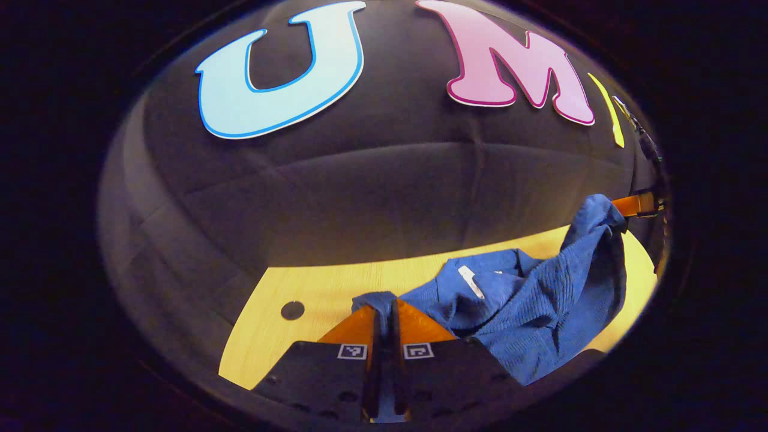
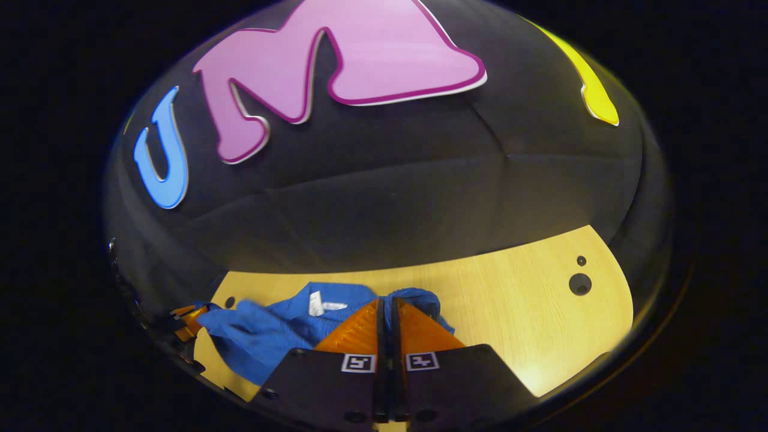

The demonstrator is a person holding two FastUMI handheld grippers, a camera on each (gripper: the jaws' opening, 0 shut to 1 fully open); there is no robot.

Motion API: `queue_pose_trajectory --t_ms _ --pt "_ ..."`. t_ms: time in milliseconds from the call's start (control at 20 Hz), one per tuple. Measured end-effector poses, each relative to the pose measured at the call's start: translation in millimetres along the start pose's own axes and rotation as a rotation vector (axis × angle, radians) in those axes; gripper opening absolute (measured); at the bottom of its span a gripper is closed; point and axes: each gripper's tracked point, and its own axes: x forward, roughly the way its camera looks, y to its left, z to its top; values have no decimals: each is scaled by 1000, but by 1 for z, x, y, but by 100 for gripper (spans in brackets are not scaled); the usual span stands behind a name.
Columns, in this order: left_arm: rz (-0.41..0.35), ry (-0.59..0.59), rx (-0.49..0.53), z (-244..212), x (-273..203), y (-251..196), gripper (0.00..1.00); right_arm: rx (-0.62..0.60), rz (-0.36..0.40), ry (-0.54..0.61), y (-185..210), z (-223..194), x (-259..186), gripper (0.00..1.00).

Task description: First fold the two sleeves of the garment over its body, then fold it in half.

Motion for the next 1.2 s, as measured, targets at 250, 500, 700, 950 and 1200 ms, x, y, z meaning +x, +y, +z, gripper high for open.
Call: queue_pose_trajectory --t_ms 250,500,700,950,1200 --pt "-22 139 -18 -46 30 -15 85 49 -49 35 -28 -22 33 89" --pt "-29 66 -115 -28 -18 -25 88 -27 -61 -3 -28 -35 -3 98" --pt "-42 -4 -186 -9 -74 -26 87 -42 -45 6 -12 -54 -48 98" --pt "-65 -129 -204 21 -159 -23 87 -97 -57 -10 4 -70 -122 99" --pt "-95 -303 -222 46 -267 -14 87 -89 -25 -125 44 -69 -221 98"
